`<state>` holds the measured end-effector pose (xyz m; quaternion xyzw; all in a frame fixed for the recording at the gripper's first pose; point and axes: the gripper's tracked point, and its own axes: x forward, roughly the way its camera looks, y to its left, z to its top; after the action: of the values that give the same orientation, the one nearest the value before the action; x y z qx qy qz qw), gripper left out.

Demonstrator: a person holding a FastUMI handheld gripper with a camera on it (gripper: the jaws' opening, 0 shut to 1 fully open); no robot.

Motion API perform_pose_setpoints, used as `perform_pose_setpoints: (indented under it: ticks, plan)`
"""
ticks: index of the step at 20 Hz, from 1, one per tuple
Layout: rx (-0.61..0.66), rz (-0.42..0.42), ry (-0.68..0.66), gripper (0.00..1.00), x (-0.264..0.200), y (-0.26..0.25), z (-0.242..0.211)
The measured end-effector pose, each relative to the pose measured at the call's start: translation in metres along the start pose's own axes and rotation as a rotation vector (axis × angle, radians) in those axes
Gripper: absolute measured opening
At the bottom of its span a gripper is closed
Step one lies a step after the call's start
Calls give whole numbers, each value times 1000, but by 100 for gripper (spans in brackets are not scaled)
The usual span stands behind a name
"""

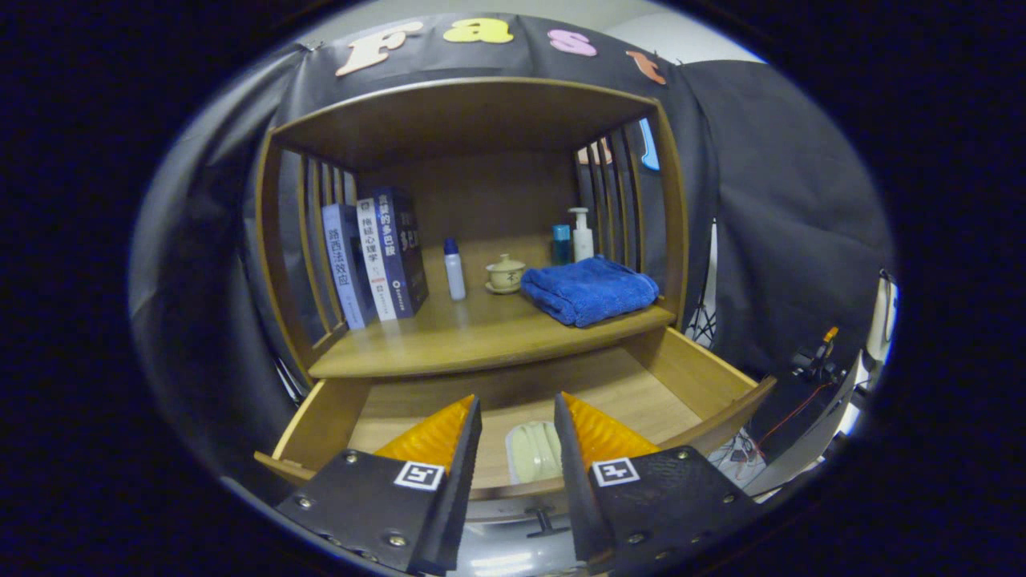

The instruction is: Pull open the drawer, take out the items inside it, and place them on the countertop above the cabinet.

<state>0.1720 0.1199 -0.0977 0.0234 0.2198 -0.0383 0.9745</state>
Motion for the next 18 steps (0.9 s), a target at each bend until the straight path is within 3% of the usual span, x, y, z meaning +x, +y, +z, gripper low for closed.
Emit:
perform_pose_setpoints:
  ticks: [8, 12, 18]
  plan:
    - [-69, -101, 370, 53, 53, 3, -41]
    - [-153, -103, 505, 54, 70, -6, -70]
    - [-188, -61, 593, 53, 89, -11, -103]
